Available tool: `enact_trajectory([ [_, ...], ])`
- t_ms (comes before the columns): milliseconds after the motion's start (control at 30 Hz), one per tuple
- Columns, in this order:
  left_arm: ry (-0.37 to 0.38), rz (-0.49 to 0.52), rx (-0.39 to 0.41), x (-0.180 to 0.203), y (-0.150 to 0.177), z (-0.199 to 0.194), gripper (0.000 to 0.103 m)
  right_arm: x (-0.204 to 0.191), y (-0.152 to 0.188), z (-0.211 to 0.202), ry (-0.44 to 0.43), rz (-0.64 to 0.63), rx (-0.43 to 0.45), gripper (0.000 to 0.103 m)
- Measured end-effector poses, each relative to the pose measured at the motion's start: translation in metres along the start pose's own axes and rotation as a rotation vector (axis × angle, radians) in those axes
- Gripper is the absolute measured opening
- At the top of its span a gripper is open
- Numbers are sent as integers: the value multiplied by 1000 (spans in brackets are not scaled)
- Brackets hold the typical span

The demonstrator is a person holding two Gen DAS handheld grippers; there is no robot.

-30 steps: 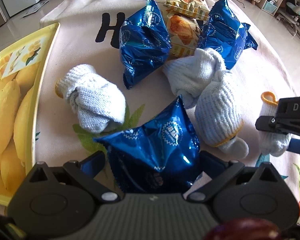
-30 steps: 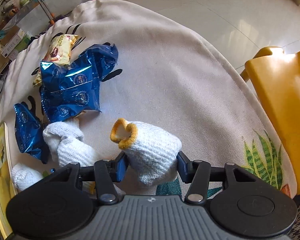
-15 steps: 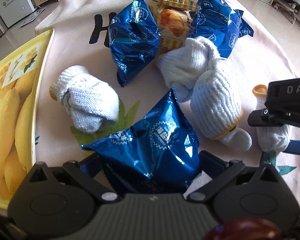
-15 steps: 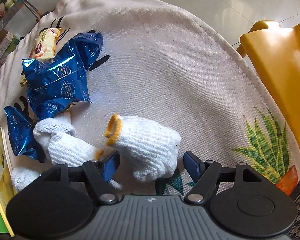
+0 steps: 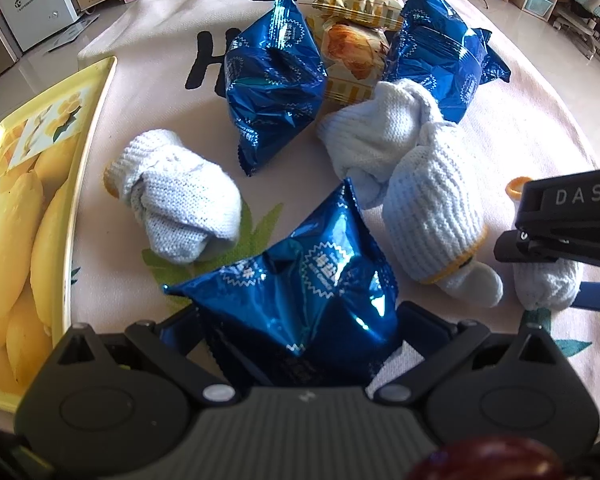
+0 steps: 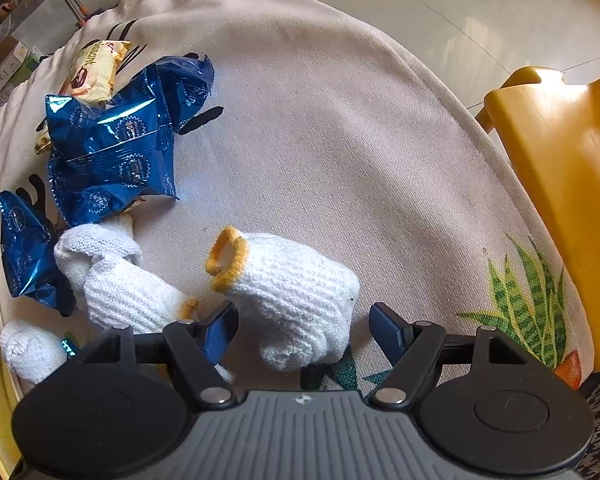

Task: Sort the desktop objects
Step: 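Close the left gripper on the blue foil packet while the right gripper grasps the white glove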

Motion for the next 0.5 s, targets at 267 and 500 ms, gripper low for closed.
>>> enact_trajectory([
  [267,97,-57,-4,-7,-4,-9,84,0,-3,-5,-43,14,14,52],
  [500,117,-15,30,-3,-7,-29,84,-3,-4,-19,-72,19,36,52],
])
Point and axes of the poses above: each gripper's, at about its wrist camera, not at the fingertips, and z roughly the way its jaws point, x to its right, y to its underside, the point moved 1 cm from there along z, roughly the way its jaws point
